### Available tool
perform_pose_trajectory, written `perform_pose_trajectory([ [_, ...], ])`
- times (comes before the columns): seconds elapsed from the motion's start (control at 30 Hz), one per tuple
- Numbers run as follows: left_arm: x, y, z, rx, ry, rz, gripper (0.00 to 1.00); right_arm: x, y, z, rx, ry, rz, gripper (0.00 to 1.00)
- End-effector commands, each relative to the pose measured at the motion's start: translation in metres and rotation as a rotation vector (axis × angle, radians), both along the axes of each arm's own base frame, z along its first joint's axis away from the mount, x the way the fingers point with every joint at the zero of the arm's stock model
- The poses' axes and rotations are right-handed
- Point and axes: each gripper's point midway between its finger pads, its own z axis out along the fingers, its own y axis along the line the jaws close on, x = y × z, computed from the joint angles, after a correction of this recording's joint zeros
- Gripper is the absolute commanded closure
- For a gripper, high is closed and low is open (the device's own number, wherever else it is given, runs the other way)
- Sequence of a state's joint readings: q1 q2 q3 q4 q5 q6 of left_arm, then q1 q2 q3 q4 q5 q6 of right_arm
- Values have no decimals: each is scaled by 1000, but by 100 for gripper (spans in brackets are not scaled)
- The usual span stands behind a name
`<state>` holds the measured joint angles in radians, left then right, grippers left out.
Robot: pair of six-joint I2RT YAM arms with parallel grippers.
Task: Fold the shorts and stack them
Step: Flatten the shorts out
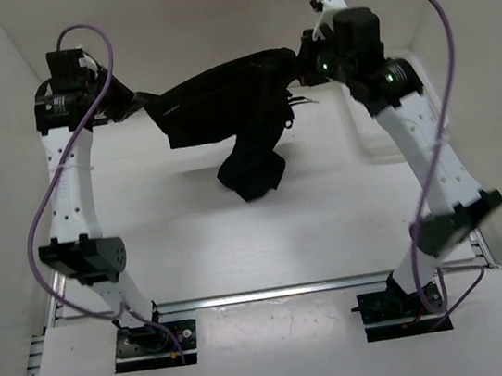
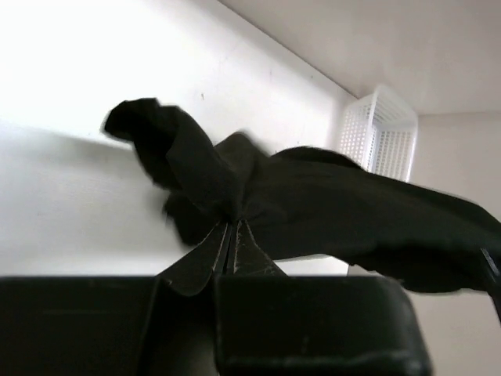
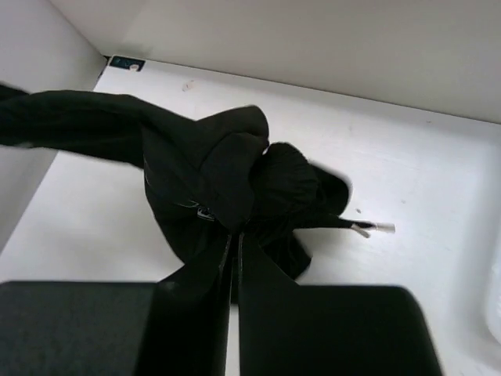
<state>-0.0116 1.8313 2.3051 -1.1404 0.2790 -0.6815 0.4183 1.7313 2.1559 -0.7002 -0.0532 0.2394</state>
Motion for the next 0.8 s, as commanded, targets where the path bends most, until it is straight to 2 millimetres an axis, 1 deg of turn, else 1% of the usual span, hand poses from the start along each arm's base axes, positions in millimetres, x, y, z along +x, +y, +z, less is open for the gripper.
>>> perform_pose_trajectory([
  [0.0,-50,-10,17,-23,-35,-37,90,-36,-20,-40,-156,11,-55,100],
  [0.03,-54,-10,12,-23,-43,-37,90,-60,-24,-33,-145,-19,-45,100],
  [0.07,-64,-14,-29,-22,59,-46,90,-70,-22,-44,-146,-25,-35,100],
  [0.1,-80,-11,-31,-13,50,-34,90,-81,-22,-62,-167,-3,-26,100],
  [0.13,-85,-6,-46,8,75,-9,90,-106,-26,-103,-194,74,-6,100],
  [0.17,-91,-2,-62,22,104,8,83,-126,-13,-124,-178,123,30,99],
  [0.2,-103,2,-104,53,204,10,61,-142,-8,-146,-180,166,51,90],
  [0.23,-109,4,-119,69,239,8,49,-175,-2,-192,-223,246,111,57],
  [0.27,-115,5,-134,77,275,1,41,-190,1,-211,-206,308,97,45],
  [0.3,-125,7,-155,87,341,5,34,-201,-5,-229,-238,350,66,39],
  [0.33,-127,7,-166,96,369,-5,34,-213,-6,-242,-258,378,66,31],
  [0.37,-130,9,-172,105,386,2,32,-217,-12,-251,-263,414,16,28],
  [0.4,-132,11,-178,114,400,9,32,-220,-22,-259,-295,438,-22,28],
  [0.43,-133,14,-181,126,409,19,32,-215,-33,-257,-311,414,-82,32],
  [0.47,-132,18,-183,144,409,36,37,-209,-37,-246,-280,398,-126,37],
  [0.5,-132,20,-183,151,409,42,44,-206,-39,-240,-263,389,-138,41],
  [0.53,-131,21,-183,155,410,57,54,-200,-46,-240,-249,402,-167,46],
  [0.57,-131,25,-184,171,410,71,67,-196,-46,-236,-216,411,-164,60],
  [0.6,-131,30,-187,171,422,94,90,-202,-35,-243,-158,498,-109,68],
  [0.63,-133,29,-196,168,449,99,90,-191,-40,-243,-82,545,-140,75],
  [0.67,-131,29,-202,169,472,97,90,-192,-36,-248,-20,599,-123,78],
  [0.7,-133,29,-211,172,498,95,90,-197,-32,-260,53,674,-116,76],
  [0.73,-128,33,-215,169,501,105,74,-188,-29,-258,145,679,-111,68],
  [0.77,-129,34,-233,160,554,104,61,-197,-16,-257,217,734,-46,42],
])
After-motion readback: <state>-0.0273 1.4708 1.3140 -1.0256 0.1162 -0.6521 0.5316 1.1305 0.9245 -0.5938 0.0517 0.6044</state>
